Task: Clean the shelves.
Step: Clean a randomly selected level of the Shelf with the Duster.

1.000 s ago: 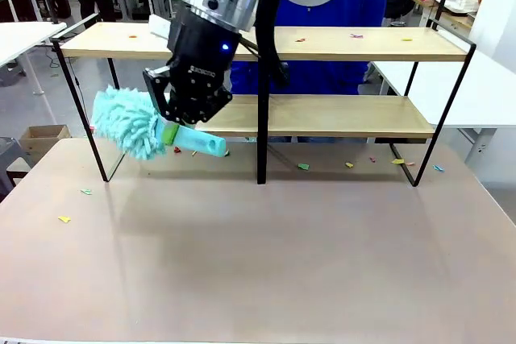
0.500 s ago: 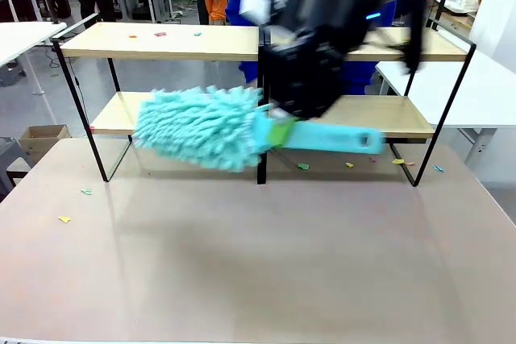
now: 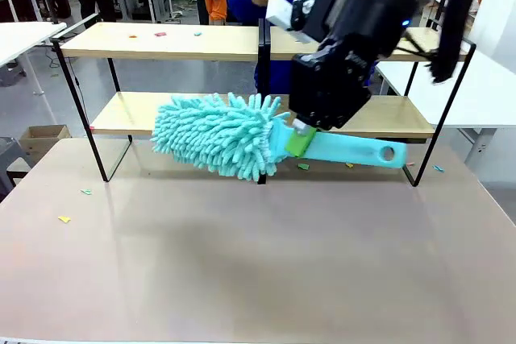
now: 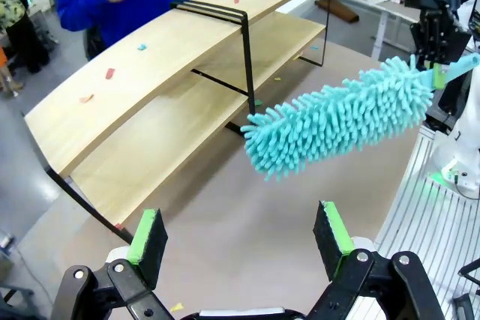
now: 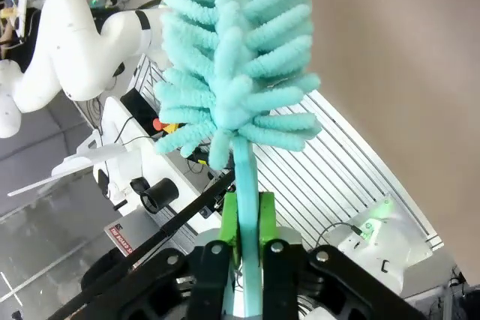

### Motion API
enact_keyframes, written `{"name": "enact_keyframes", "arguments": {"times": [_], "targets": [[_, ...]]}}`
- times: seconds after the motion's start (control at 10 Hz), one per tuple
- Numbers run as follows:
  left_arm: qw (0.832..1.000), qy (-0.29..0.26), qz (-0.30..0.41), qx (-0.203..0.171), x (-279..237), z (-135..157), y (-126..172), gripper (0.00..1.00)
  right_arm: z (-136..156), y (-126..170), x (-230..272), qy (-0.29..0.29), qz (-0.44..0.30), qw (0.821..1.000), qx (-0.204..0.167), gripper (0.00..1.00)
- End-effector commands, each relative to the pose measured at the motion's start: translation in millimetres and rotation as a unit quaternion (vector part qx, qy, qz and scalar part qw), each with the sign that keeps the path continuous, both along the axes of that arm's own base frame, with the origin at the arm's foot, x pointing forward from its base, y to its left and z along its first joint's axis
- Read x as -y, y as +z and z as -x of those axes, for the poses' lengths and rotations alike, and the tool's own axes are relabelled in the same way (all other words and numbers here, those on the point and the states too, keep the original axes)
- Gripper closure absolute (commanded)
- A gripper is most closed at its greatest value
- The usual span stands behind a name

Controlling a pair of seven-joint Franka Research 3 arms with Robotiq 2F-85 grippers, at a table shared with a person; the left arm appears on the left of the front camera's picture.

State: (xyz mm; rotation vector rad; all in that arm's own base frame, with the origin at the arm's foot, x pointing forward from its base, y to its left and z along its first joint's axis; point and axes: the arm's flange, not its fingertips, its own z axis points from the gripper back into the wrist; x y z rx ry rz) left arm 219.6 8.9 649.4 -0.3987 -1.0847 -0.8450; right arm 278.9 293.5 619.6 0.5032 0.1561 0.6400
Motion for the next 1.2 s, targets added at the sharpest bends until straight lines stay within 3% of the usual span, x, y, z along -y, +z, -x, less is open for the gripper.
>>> {"name": "enact_keyframes", "arguments": {"times": [0.0,0.1,0.3,0.6,0.8,1.1], "targets": [[1.0,0.0,0.0,-0.001,0.1,-0.7,0.2,0.0,7.1,6.3,11.2,-0.008,-0.004,1.0,0.009,0.88],[1.0,0.0,0.0,-0.001,0.1,-0.7,0.2,0.0,2.7,9.8,16.3,-0.006,-0.003,1.0,0.021,0.88],[1.0,0.0,0.0,-0.001,0.1,-0.7,0.2,0.0,15.6,51.3,65.9,0.004,-0.024,0.999,0.043,0.88],[1.0,0.0,0.0,-0.001,0.1,-0.7,0.2,0.0,42.6,119.8,167.0,-0.055,-0.086,0.991,0.092,0.88],[1.0,0.0,0.0,-0.001,0.1,-0.7,0.2,0.0,60.0,156.3,231.1,-0.145,-0.138,0.969,0.147,0.88],[1.0,0.0,0.0,-0.001,0.1,-0.7,0.2,0.0,80.5,186.5,328.4,-0.271,-0.197,0.919,0.207,0.88]]}}
